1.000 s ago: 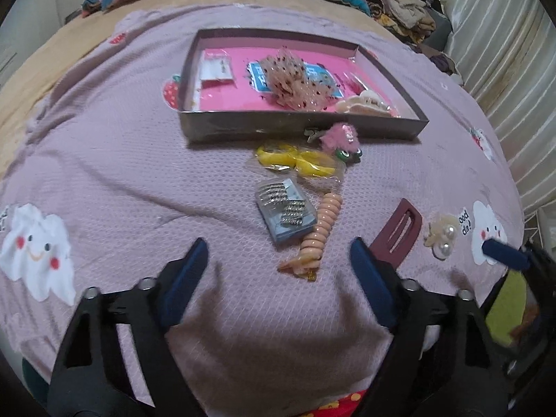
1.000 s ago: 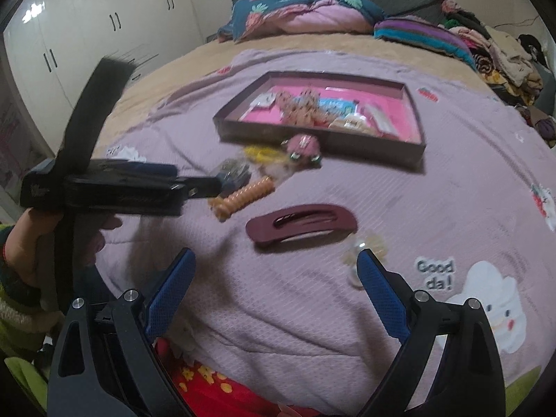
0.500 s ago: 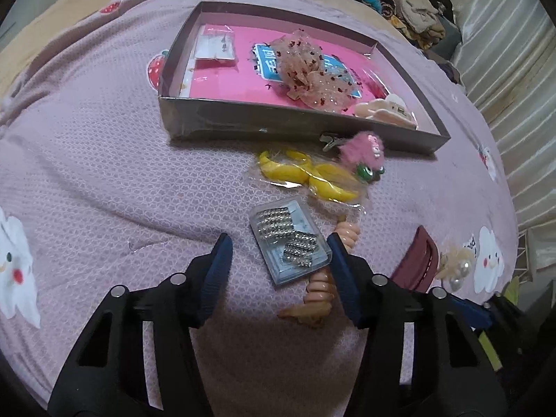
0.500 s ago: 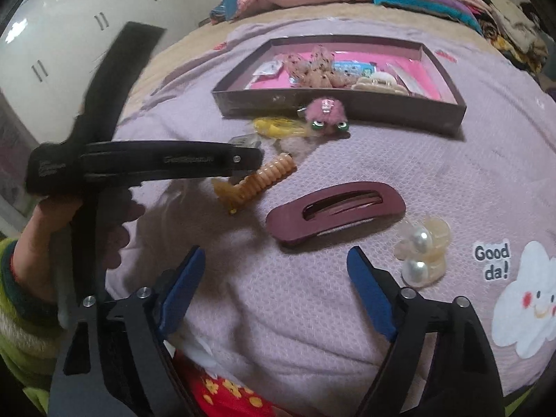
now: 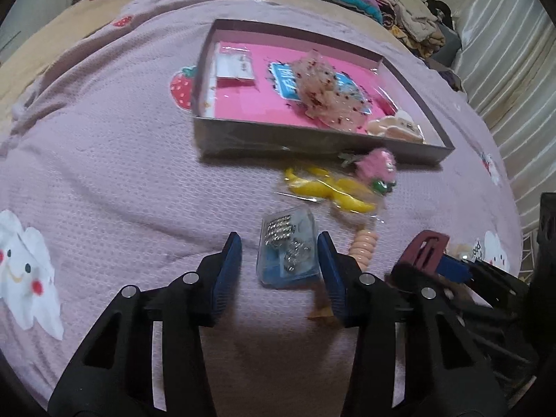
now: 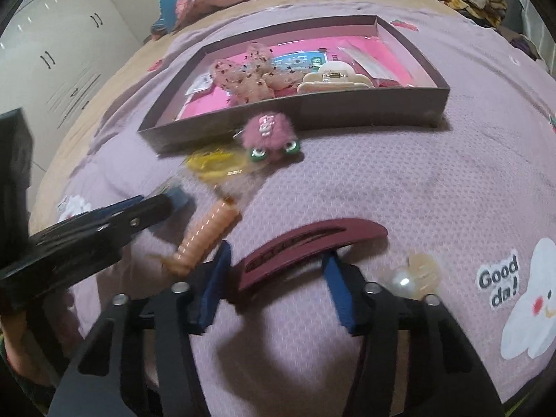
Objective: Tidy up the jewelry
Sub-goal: 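Grasp rhinestone card with left tool while right tool grasps maroon clip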
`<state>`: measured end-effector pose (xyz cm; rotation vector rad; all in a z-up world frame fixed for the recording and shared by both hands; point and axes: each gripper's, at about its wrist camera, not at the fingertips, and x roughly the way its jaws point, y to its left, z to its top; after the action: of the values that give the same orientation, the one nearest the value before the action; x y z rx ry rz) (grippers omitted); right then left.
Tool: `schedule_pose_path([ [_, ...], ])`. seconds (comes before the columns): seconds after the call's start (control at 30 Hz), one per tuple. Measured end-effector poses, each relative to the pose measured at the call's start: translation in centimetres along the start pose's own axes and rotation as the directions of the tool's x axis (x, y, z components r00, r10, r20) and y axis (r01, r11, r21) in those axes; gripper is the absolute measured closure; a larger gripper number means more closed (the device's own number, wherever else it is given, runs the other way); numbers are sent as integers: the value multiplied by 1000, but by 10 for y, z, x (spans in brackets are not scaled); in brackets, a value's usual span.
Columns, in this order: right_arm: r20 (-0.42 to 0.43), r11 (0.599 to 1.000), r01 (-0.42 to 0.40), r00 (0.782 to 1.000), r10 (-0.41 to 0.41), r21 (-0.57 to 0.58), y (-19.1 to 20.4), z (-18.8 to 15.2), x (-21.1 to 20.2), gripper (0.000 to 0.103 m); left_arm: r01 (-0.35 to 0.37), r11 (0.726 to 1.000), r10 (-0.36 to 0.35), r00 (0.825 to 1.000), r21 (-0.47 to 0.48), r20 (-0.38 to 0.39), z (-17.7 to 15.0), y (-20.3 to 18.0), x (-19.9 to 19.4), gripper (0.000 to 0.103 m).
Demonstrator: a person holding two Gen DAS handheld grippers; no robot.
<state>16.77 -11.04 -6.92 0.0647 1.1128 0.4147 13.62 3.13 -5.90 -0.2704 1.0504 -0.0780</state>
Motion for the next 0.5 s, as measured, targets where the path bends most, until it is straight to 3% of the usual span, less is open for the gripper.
schedule_pose_path([
  [0.1,5,1000,-8,1000,8,-7,3,5,5,77,8,1000,-8,1000,-7,1,0,6,-2,66],
  [0.27,22,998,-40,999,41,-45,13,4,2,91,21,1000,-21,1000,-7,-8,-2,13,-2,66],
  [0.5,92,996,-36,995,43,-81,11,5,-23,91,74,997,-73,994,13,-77,-6,5,15,65],
])
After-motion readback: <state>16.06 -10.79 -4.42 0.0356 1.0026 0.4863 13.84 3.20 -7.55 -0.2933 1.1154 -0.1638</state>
